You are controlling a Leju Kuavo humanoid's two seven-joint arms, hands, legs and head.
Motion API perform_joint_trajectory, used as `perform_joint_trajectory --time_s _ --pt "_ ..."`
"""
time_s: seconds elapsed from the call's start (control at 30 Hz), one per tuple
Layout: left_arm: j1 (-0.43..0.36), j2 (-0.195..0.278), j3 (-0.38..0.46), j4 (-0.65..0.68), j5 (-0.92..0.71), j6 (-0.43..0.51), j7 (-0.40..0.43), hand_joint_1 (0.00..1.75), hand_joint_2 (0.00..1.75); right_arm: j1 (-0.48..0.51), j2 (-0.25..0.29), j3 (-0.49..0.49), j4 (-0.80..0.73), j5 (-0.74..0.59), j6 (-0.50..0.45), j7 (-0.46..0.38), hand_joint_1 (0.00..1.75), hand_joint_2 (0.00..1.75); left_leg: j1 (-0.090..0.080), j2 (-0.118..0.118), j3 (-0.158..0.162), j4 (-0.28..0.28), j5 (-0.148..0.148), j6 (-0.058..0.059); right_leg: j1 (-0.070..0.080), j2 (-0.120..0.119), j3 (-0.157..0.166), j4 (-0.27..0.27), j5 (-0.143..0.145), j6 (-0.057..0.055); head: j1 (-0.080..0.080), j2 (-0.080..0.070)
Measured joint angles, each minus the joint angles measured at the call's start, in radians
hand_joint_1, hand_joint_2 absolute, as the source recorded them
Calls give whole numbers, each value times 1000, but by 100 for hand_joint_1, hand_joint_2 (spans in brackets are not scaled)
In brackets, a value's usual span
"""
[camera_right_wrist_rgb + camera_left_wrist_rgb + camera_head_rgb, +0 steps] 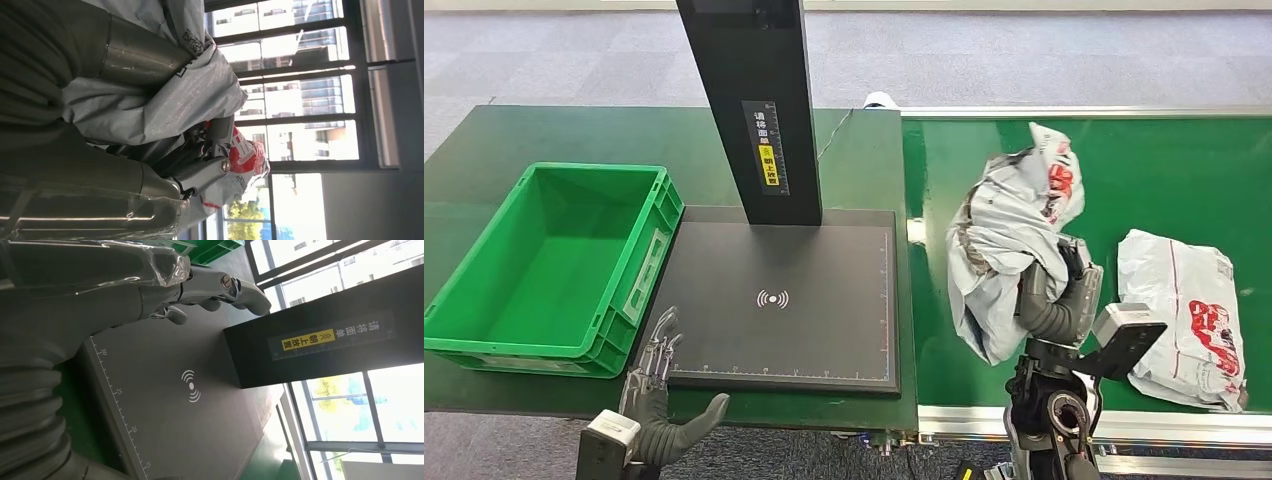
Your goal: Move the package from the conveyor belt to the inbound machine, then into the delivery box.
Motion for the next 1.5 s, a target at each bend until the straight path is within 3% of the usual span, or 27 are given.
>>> perform_joint_trajectory --time_s 0.17,0.37,0.7,1.0,1.13,1.3,1.5 --pt "2 -2 1 0 -2 2 -2 0 175 21 25 -9 -87 -11 -37 -51 173 175 0 1 0 0 0 0 0 0 0 0 0 0 0 0" --pt "-21 -3 -1 13 -10 -18 -4 0 175 -18 31 30 -64 -5 63 24 175 175 0 1 0 0 1 0 0 0 1 0 0 0 0 0" --pt "-93 2 -36 50 -10 -64 5 0 175 -309 67 241 371 76 294 171 175 175 0 0 2 0 3 0 0 0 2 1 2 -1 0 0" --pt "-121 12 -60 73 2 -77 22 0 175 -475 131 431 709 131 375 273 170 175 0 0 0 0 3 0 0 -1 1 1 1 -1 0 0" --pt "-122 15 -64 76 3 -75 29 0 175 -504 151 467 786 147 374 294 6 175 0 0 0 0 3 0 0 -1 1 1 1 -1 0 0" --pt "-117 16 -65 77 9 -67 42 0 175 -527 169 503 857 168 336 330 0 175 0 0 1 0 3 0 0 -1 1 1 1 -1 0 0" --pt "-102 17 -65 76 12 -57 48 0 175 -528 171 503 884 135 285 300 0 175 0 0 1 0 3 0 0 -1 1 1 1 -1 0 0"
